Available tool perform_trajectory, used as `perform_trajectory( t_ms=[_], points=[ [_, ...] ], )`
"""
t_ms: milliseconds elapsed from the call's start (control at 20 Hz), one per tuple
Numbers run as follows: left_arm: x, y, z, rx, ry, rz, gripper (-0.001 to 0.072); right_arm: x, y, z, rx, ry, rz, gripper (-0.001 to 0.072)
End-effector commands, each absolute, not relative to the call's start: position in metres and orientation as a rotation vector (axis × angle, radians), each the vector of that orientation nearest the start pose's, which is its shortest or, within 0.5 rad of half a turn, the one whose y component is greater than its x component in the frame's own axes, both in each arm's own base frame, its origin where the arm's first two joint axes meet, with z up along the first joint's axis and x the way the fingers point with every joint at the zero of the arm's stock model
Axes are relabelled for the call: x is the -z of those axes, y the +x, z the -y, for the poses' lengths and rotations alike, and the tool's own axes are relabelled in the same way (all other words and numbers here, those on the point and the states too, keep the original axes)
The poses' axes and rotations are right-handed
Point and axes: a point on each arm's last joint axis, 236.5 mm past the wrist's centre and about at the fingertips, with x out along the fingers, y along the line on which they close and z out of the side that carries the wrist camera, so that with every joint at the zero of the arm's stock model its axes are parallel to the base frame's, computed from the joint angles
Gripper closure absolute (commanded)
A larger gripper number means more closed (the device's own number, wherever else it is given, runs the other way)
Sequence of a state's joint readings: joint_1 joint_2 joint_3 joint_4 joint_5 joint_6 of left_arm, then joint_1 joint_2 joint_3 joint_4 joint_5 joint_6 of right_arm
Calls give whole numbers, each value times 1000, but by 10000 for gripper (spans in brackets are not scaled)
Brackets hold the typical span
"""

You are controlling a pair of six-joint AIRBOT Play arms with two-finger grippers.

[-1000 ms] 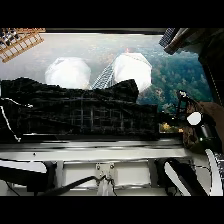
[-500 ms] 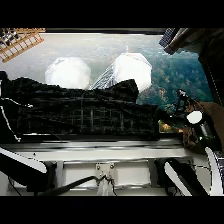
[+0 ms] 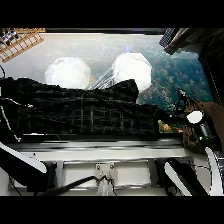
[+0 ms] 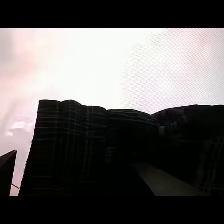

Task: Fold the clothes and pants, and hang the long-sleeved shirts on hangers.

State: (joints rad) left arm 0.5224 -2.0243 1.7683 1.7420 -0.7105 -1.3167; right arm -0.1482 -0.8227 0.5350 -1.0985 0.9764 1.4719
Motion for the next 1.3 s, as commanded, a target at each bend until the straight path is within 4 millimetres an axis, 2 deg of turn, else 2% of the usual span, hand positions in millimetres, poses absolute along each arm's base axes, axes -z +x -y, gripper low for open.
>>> perform_trajectory(
  t_ms=[0, 50, 150, 250, 300, 350, 500, 600, 700, 800, 950, 1100, 1250],
  points=[
    [92, 518, -333, -394, 135, -1062, 18, 34, 272, -50, -101, 482, -1187, 213],
    [95, 517, -332, -391, 132, -1071, 95, 34, 272, -49, -100, 482, -1183, 214],
    [99, 516, -326, -382, 105, -1081, 392, 33, 275, -48, -96, 481, -1172, 214],
    [96, 517, -323, -377, 110, -1081, 657, 31, 280, -46, -88, 480, -1148, 217],
    [93, 520, -320, -372, 114, -1076, 695, 30, 283, -45, -79, 487, -1135, 237],
    [88, 522, -317, -370, 118, -1067, 696, 28, 286, -44, -79, 487, -1131, 279],
    [73, 527, -310, -363, 127, -1047, 696, 15, 307, -41, -83, 482, -1112, 279],
    [66, 529, -301, -351, 122, -1047, 696, 3, 338, -38, -88, 485, -1097, 242],
    [62, 533, -288, -331, 77, -1037, 696, -4, 380, -38, -118, 498, -1092, 242],
    [60, 535, -276, -311, 69, -1046, 697, 3, 422, -42, -162, 521, -1107, 243],
    [51, 542, -260, -288, 58, -1029, 696, 23, 469, -56, -278, 547, -1184, 244],
    [40, 546, -254, -281, 64, -1010, 697, 47, 502, -59, -339, 542, -1242, 246],
    [34, 547, -253, -285, 57, -999, 696, 61, 521, -63, -387, 530, -1249, 271]
  ],
)
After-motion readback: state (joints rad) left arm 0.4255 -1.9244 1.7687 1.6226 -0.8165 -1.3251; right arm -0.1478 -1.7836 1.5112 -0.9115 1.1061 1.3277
